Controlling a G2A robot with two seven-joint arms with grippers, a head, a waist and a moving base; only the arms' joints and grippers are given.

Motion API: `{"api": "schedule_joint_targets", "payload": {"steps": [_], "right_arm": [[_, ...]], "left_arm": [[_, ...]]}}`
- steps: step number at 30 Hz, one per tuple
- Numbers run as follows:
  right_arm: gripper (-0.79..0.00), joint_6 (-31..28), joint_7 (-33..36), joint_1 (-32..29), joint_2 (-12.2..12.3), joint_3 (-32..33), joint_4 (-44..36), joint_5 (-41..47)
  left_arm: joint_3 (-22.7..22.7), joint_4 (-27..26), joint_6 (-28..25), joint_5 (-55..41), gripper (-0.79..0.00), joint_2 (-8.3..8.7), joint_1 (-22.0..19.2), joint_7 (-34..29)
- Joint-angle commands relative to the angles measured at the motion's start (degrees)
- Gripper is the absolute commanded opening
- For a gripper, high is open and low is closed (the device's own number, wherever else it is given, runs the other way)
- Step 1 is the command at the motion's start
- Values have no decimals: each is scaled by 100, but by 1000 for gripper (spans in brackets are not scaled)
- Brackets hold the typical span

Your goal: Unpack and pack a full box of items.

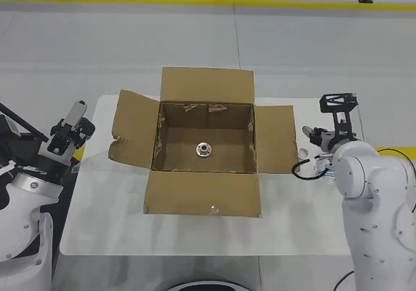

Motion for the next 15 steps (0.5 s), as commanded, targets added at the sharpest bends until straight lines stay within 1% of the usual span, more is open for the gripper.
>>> {"api": "schedule_joint_targets", "payload": {"steps": [1,2,4,6,15], "right_arm": [[-120,-406,-54,166,27,100,382,98],[-46,-541,-63,258,38,140,575,119],[0,-794,-99,453,59,219,960,232],[0,-900,-91,567,73,281,1193,310],[0,-900,-91,567,73,281,1193,310]], "left_arm": [[0,0,0,0,0,0,0,0],[0,0,0,0,0,0,0,0],[0,0,0,0,0,0,0,0],[0,0,0,0,0,0,0,0],[0,0,0,0,0,0,0,0]]}}
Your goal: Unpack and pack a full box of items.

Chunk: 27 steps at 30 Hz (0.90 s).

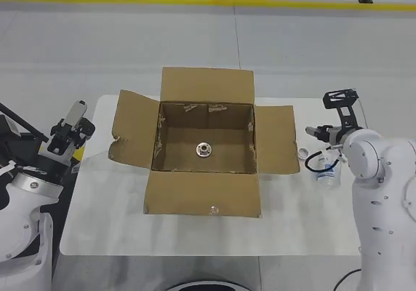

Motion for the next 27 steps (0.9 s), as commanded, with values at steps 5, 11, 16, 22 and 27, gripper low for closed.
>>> {"api": "schedule_joint_targets", "payload": {"steps": [5,11,16,22,27], "right_arm": [[0,-372,-388,311,47,188,799,198],[0,-1754,-319,862,181,505,1772,835],[0,-2833,-41,1483,263,371,2882,1183],[-145,-3232,-195,1937,314,-115,3892,1099],[-259,-3380,-343,2043,369,-423,4301,1074]], "left_arm": [[0,0,0,0,0,0,0,0],[0,0,0,0,0,0,0,0],[0,0,0,0,0,0,0,0],[0,0,0,0,0,0,0,0],[0,0,0,0,0,0,0,0]]}}
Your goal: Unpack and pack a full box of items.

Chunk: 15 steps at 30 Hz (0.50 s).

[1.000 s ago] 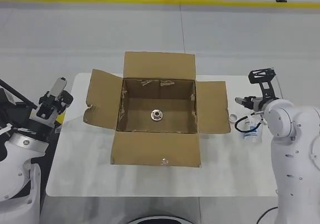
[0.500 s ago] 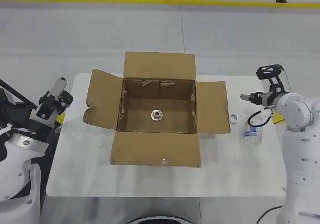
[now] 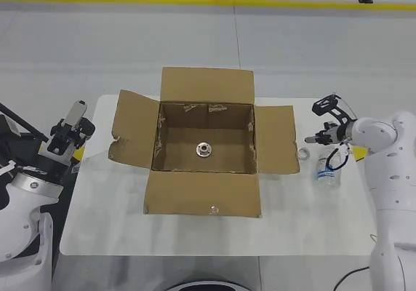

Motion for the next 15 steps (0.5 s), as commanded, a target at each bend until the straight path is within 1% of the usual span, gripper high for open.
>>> {"api": "schedule_joint_targets", "payload": {"steps": [1,3,4,15], "right_arm": [[-289,-14,-14,-2,22,-77,101,-33],[-382,-23,-24,-20,45,-98,175,-4],[-397,-27,-27,-39,57,-117,197,-8],[-406,34,-26,-276,144,-303,98,171]], "left_arm": [[0,0,0,0,0,0,0,0],[0,0,0,0,0,0,0,0],[0,0,0,0,0,0,0,0],[0,0,0,0,0,0,0,0]]}}
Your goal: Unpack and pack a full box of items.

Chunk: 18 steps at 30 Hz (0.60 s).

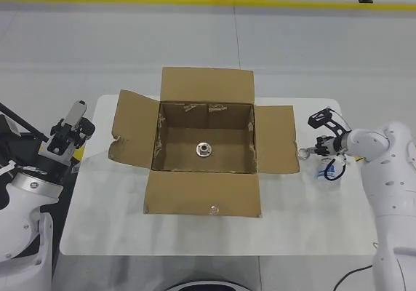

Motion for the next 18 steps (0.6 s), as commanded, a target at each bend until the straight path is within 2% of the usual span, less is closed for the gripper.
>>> {"api": "schedule_joint_targets", "payload": {"steps": [1,10,18], "right_arm": [[-406,56,-19,-23,5,-54,-6,0],[-422,185,-110,-28,22,-297,50,64],[-471,376,-58,5,22,-546,120,41]], "left_arm": [[0,0,0,0,0,0,0,0],[0,0,0,0,0,0,0,0],[0,0,0,0,0,0,0,0]]}}
